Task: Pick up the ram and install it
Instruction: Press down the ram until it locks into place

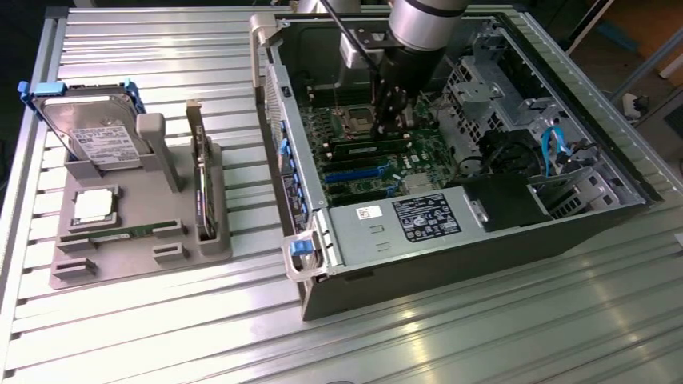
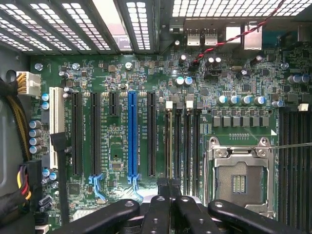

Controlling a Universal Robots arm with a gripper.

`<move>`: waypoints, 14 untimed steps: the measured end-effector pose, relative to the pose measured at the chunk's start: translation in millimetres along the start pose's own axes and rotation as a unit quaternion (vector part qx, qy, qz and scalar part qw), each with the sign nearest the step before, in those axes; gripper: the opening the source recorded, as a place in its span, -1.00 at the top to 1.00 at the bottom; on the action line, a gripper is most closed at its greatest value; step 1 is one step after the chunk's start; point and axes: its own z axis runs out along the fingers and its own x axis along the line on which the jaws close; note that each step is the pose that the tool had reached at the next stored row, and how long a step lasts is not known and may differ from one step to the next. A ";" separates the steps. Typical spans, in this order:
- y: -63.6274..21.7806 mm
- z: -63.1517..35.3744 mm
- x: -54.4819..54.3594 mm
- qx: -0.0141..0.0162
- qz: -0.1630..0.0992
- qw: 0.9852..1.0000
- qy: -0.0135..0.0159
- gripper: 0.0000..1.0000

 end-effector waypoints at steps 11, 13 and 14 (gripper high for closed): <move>-0.1 2.5 -0.1 0.000 0.000 1.000 0.000 0.79; -0.1 3.9 -0.1 0.000 0.000 1.000 0.000 0.79; -0.1 4.7 -0.1 0.000 0.000 1.000 0.000 0.79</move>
